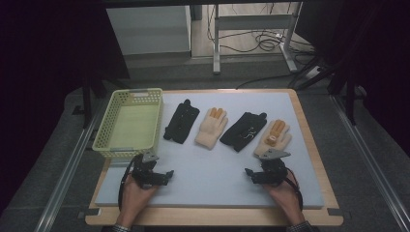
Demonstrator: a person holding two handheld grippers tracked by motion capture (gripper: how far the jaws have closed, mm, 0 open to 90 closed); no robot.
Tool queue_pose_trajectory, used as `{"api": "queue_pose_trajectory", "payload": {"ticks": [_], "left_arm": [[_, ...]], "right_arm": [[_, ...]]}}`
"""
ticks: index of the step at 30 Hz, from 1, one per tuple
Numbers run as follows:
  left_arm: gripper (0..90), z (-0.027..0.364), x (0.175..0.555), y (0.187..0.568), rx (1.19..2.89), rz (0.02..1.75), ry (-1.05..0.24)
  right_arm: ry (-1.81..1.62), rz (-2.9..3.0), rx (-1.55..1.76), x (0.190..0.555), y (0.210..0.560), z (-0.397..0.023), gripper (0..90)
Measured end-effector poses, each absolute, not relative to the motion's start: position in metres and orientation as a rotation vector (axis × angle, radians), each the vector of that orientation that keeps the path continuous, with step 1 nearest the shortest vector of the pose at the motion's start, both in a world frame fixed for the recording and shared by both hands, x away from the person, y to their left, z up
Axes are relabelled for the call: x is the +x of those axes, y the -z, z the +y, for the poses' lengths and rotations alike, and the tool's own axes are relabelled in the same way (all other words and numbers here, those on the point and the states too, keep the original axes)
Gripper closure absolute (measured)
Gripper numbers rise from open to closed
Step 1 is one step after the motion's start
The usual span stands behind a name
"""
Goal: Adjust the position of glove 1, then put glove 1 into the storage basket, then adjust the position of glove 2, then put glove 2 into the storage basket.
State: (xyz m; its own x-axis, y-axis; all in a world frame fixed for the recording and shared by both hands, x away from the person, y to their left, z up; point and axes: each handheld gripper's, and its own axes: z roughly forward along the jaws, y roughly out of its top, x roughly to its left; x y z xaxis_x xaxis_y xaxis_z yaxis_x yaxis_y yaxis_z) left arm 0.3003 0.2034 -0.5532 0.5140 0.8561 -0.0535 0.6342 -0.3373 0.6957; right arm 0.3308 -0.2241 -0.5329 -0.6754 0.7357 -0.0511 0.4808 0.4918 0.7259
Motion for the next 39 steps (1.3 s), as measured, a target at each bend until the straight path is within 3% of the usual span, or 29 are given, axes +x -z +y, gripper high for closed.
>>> {"api": "queue_pose_trajectory", "payload": {"ticks": [7,39], "left_arm": [[3.2,0.204,0.300,0.553,2.086,1.211,-0.425],[3.2,0.204,0.300,0.553,2.086,1.207,-0.427]], "right_arm": [[-0.988,2.385,1.030,0.331,0.533,-0.223,18.9],[-1.019,2.402,1.079,0.337,0.516,-0.210,19.4]]}}
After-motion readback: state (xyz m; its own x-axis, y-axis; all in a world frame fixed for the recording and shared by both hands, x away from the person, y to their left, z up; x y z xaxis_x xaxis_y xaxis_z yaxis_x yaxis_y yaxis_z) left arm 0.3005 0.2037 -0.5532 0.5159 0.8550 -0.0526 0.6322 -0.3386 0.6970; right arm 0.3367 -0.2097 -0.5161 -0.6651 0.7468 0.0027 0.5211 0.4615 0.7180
